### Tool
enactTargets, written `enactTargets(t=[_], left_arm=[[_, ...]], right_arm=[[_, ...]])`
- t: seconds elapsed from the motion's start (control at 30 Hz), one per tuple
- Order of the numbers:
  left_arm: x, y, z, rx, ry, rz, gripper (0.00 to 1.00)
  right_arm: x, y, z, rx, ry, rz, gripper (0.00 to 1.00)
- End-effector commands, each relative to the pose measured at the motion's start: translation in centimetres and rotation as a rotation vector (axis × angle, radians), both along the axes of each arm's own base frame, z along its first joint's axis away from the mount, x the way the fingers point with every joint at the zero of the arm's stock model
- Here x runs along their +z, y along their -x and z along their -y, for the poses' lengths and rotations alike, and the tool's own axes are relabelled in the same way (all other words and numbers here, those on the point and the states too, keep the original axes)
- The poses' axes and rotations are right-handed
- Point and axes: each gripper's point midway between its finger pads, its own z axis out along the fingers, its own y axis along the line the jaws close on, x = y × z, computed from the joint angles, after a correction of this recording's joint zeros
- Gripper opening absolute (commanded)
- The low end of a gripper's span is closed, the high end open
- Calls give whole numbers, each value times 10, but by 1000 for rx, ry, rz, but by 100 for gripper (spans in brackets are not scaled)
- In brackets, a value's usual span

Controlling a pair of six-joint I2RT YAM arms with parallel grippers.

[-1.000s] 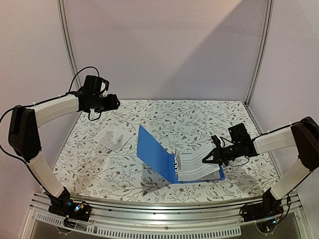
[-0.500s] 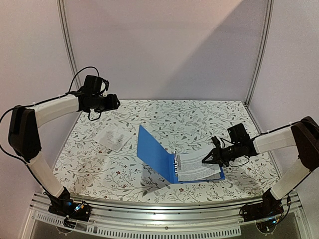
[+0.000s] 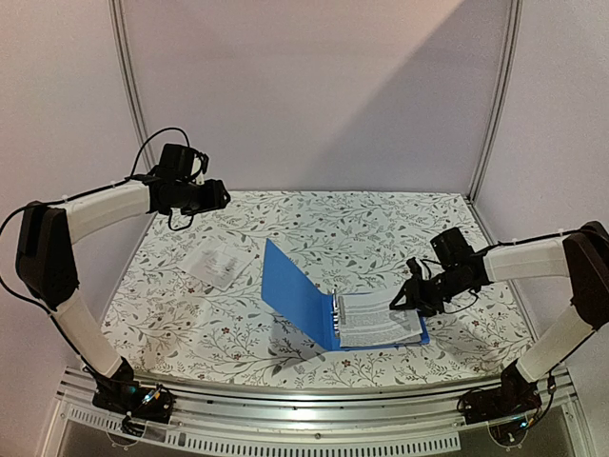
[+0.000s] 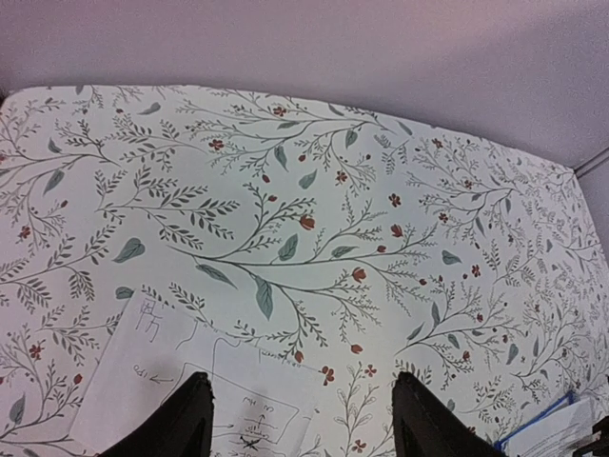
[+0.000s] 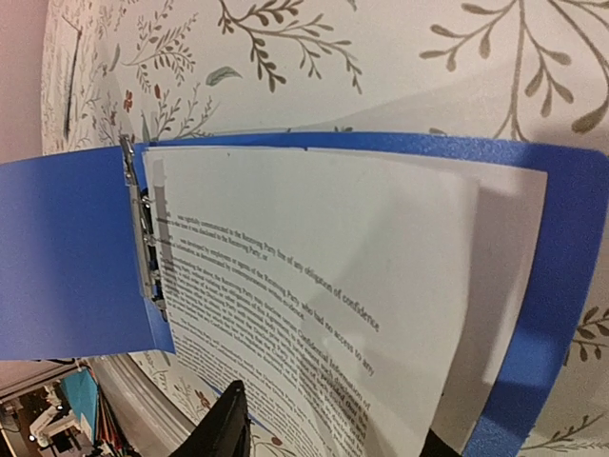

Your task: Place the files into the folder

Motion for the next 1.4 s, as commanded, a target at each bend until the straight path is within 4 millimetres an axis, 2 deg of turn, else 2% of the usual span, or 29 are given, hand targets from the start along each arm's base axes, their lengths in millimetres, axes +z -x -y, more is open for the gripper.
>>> enactTargets(t=[0.0, 0.3, 0.47, 0.53, 0.6, 0.7, 0.8, 0.93, 1.03, 1.07, 1.2, 1.37], left_arm=[[-1, 1, -7, 16, 2, 3, 65], [-3, 2, -8, 22, -4, -4, 65], [-10, 1, -10, 36, -15, -17, 65], [-12, 0, -16, 59, -37, -18, 65], [-16, -1, -21, 76, -55, -22, 65], [-21, 3, -26, 113, -59, -43, 67], [-25, 16, -25, 133, 0, -85, 68], [-57, 44, -43, 217, 51, -168, 72], [-90, 55, -67, 289, 132, -240, 73], [-99, 56, -68, 285, 162, -259, 73], [-135, 43, -100, 337, 204, -353, 71], [-144, 28, -121, 367, 225, -365, 70]], right_arm=[[3, 0, 13, 8, 122, 28, 44], [14, -8, 37, -2, 298, 74, 55], [39, -22, 43, 3, 345, 149, 58], [55, -32, 31, 10, 279, 212, 58], [80, -44, 4, 38, 116, 322, 58], [119, -47, -34, 84, -176, 448, 58], [137, -54, -46, 36, -304, 459, 57], [146, -64, -65, 56, -298, 489, 57], [145, -66, -83, 106, -275, 505, 57], [143, -65, -87, 119, -271, 501, 57], [133, -64, -95, 148, -279, 476, 57], [123, -56, -95, 157, -280, 454, 57]])
